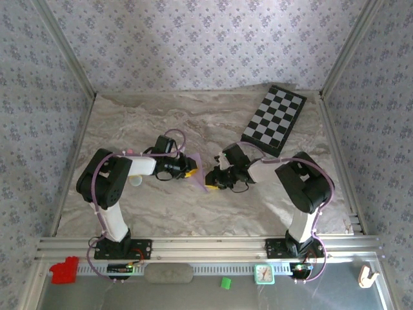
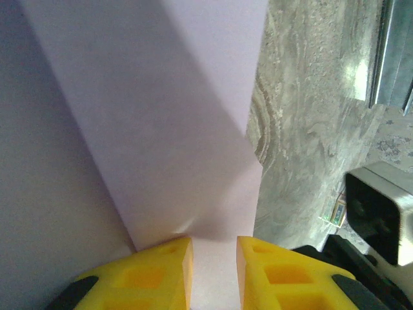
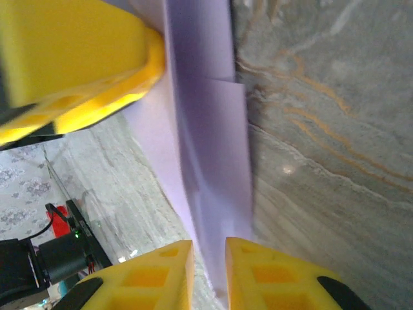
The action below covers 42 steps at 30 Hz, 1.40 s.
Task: Fold a paper plane with a square sheet of paper (pick it up from the middle)
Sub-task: Fourth fold the wing at the center of the table.
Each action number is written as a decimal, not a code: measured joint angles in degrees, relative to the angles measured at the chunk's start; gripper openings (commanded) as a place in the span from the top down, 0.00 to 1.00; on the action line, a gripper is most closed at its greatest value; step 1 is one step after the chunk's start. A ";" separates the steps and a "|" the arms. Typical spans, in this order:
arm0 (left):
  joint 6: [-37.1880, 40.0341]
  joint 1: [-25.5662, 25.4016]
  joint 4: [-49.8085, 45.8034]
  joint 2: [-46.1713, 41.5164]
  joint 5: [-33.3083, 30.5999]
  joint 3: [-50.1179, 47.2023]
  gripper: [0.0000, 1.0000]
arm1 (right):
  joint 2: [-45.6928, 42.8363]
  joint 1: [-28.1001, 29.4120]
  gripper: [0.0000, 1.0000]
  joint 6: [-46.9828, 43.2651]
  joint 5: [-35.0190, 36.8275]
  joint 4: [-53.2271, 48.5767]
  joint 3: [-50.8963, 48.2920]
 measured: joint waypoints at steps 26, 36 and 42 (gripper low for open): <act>0.02 -0.02 -0.50 0.00 0.02 0.17 0.74 | 0.37 3.80 0.84 -3.63 4.02 -5.29 4.33; 0.02 -0.28 -0.55 0.00 0.02 0.76 0.74 | 0.61 3.39 0.84 -3.63 5.66 -6.23 4.31; 0.02 -0.28 -0.57 0.00 0.02 0.79 0.73 | 1.18 3.23 0.84 -3.63 6.16 -6.47 4.31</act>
